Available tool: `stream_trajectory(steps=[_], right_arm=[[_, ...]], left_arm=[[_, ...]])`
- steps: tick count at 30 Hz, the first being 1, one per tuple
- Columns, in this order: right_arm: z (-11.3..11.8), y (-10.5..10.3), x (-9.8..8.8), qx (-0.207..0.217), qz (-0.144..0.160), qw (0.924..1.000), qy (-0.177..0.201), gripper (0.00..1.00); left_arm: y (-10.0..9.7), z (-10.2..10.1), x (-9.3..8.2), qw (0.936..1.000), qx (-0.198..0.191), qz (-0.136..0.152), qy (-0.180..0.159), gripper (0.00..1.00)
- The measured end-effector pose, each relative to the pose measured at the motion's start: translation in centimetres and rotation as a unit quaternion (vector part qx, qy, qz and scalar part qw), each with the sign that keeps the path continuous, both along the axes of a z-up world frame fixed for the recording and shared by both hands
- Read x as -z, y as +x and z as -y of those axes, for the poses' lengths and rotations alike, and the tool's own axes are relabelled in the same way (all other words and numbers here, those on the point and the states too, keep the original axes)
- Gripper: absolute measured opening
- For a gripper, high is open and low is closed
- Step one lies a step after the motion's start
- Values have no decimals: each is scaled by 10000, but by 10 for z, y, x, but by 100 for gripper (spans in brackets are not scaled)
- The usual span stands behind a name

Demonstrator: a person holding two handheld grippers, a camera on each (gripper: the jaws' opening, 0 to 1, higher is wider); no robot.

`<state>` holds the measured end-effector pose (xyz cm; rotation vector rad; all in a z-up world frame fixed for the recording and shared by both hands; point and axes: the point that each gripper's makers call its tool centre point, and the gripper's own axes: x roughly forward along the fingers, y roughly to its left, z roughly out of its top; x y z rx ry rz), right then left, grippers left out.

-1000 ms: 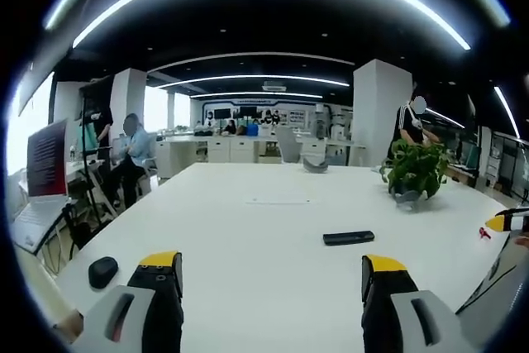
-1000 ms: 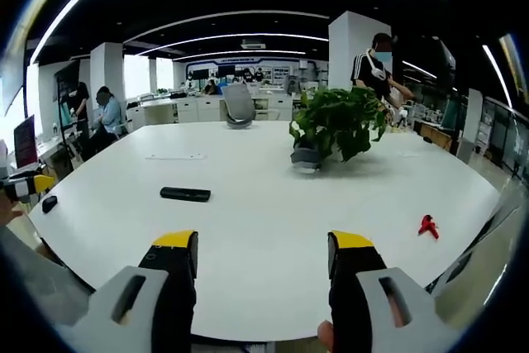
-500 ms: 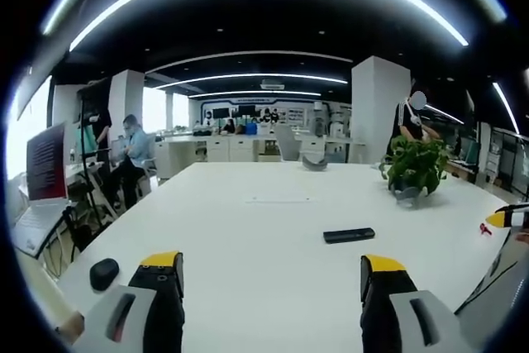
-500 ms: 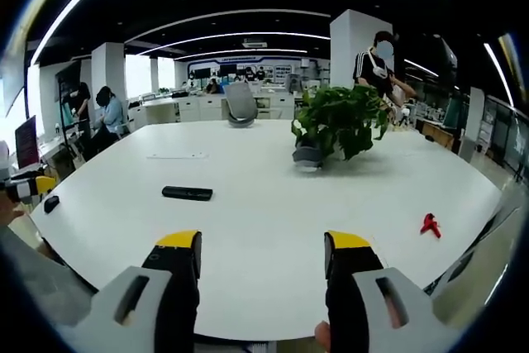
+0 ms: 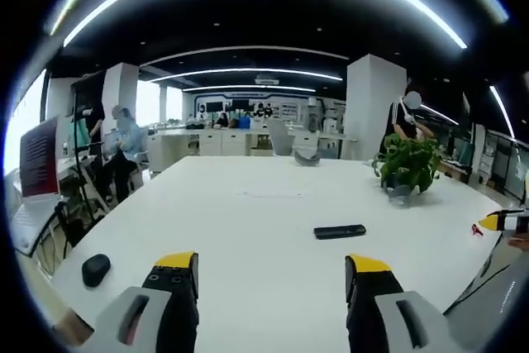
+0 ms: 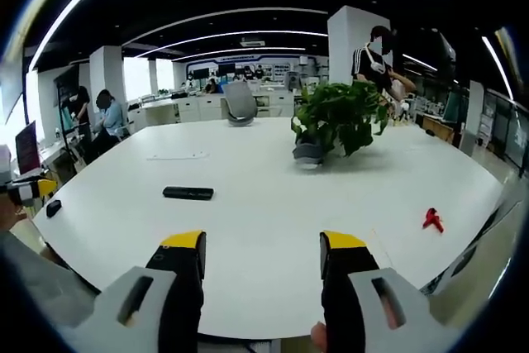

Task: Press the specified remote control buttons in sequence, fully releasing each button before pressing the next.

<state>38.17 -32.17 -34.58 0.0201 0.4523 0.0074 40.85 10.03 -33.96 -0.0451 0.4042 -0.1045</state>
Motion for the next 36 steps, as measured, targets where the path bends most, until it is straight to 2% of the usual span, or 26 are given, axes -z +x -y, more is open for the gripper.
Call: stream_trajectory(steps=[3, 8, 13, 16, 17, 22, 27, 31, 34, 36], right_arm=[[-1, 0, 1, -14, -28, 10000, 7, 57], [-2, 0, 1, -26, -75, 10000, 2, 57], [-1, -1, 2, 17, -109, 9999, -21, 56], [0, -1, 3, 31, -135, 9999, -12, 56], [0, -1, 3, 34, -137, 9999, -11, 56], [-1, -1, 4, 10, -177, 9998, -29, 56], [0, -1, 7, 24, -251, 9997, -57, 55], [1, -1, 8, 38, -293, 9995, -84, 55], [2, -1, 9, 55, -311, 9994, -104, 55], [2, 0, 10, 52, -322, 9994, -102, 55]], left_arm=[[11, 0, 0, 10000, 67, -19, -8, 69], [26, 6, -2, 9996, 276, -94, -27, 66], [47, 20, -3, 9948, 896, -270, 410, 62], [66, 32, -9, 9889, 1285, -201, 716, 60], [73, 37, -10, 9851, 1476, -253, 850, 60], [103, 53, -16, 9716, 1932, -361, 1320, 57], [125, 74, -16, 9639, 2232, -509, 1361, 54], [136, 92, -9, 9525, 2608, -613, 1445, 54], [140, 103, 0, 9469, 2778, -708, 1457, 54], [142, 110, 9, 9385, 2969, -814, 1565, 54]])
